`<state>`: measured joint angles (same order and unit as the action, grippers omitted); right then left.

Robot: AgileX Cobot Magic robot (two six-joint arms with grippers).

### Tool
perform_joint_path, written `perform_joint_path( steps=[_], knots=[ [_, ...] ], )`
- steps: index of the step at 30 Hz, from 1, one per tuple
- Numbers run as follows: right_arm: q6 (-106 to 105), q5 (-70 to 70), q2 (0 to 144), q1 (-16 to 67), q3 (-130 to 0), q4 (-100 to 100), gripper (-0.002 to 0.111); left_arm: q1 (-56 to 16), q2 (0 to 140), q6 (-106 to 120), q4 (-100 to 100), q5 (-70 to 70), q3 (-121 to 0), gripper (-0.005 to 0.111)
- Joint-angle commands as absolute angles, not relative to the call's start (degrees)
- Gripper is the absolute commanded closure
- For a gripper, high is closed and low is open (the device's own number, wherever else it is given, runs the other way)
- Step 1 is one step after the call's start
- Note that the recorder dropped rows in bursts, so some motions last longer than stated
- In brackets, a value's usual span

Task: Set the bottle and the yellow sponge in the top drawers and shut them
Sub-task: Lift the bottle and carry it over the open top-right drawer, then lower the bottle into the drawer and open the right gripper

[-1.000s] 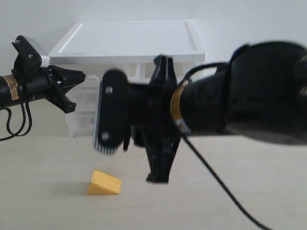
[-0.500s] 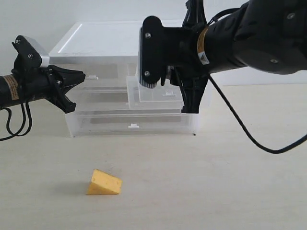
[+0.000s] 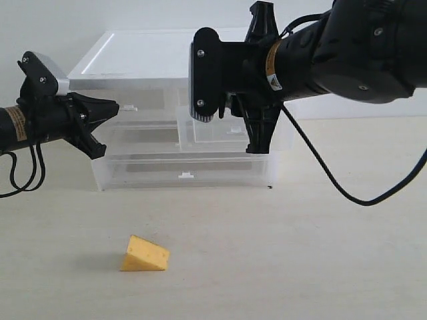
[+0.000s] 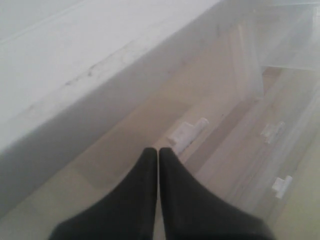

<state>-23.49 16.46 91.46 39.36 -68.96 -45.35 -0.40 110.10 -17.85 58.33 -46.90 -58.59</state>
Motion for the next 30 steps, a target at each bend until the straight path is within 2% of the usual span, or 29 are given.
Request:
perform_joint_path(
  steps=[1,2,13,20,21,23,24,25,30],
  knots=[
    [-22.69,15.18,91.42,38.84,-69.44,-45.62,0.066,-0.24,112.66,-17.95,53.76,-43.18,-59.62,0.103],
    [-22.69,14.92,91.42,38.84,-69.44,-45.62,0.063,-0.24,112.66,-17.95,53.76,-43.18,-59.62,0.103],
    [-16.22,14.04,89.36,38.84,-69.44,-45.62,0.064,-0.24,112.63,-17.95,53.76,-43.68,-59.62,0.103],
    [12.82,18.75,80.3,38.84,-68.87,-40.72,0.064,-0.24,112.63,-15.93,53.76,-44.14,-59.62,0.103],
    [15.64,20.07,79.04,38.84,-67.94,-38.49,0.066,-0.24,112.63,-15.59,53.76,-44.36,-59.62,0.103],
    [16.83,18.89,76.59,38.98,-63.23,-32.1,0.083,-0.24,112.63,-15.59,53.76,-46.0,-59.62,0.103],
    [16.83,16.95,76.22,39.1,-59.16,-29.87,0.101,-0.24,112.63,-15.59,53.76,-47.44,-59.62,0.103],
    [16.83,15.83,76.22,39.21,-57.11,-29.76,0.109,-0.24,112.63,-15.59,53.76,-48.29,-59.62,0.103],
    [17.1,-2.43,77.89,39.34,-46.79,-29.76,0.108,-0.24,112.63,-15.59,53.76,-49.72,-59.62,0.103]
  ],
)
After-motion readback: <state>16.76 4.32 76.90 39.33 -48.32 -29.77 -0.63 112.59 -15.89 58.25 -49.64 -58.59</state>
